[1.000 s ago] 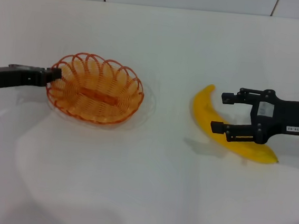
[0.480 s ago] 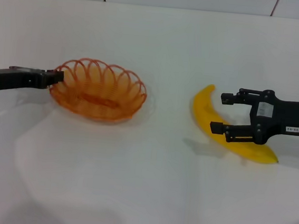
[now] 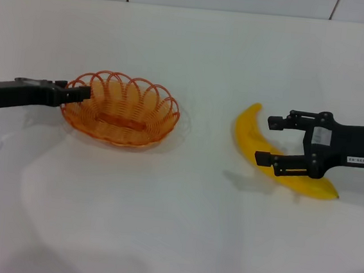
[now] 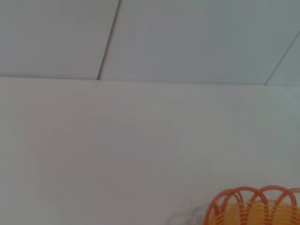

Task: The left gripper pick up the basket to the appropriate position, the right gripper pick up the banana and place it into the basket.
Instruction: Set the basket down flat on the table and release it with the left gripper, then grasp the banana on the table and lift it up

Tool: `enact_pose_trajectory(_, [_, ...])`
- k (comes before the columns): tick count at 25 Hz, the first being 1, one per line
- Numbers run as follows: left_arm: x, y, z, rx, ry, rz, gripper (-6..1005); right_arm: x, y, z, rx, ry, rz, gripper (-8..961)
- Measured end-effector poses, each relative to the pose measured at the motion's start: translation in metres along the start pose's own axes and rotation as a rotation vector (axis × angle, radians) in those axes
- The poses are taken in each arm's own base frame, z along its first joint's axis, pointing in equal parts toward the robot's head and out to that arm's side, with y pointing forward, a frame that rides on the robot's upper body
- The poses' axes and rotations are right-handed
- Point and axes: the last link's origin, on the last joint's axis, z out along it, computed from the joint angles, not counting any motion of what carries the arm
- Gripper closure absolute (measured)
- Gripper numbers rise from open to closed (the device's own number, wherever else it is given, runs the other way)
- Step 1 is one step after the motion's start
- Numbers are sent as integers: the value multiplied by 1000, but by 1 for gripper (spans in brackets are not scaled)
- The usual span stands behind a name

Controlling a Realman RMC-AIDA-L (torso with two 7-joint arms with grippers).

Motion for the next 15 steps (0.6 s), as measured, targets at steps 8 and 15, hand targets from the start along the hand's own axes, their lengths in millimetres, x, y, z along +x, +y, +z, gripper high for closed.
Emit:
enact_pose_trajectory(8, [1, -2, -9, 23, 38, 64, 300, 1, 0, -1, 4, -5, 5, 119])
enact_pose_trajectory(15, [1, -3, -21, 20, 111, 155, 304, 1, 0, -1, 5, -7, 5, 120])
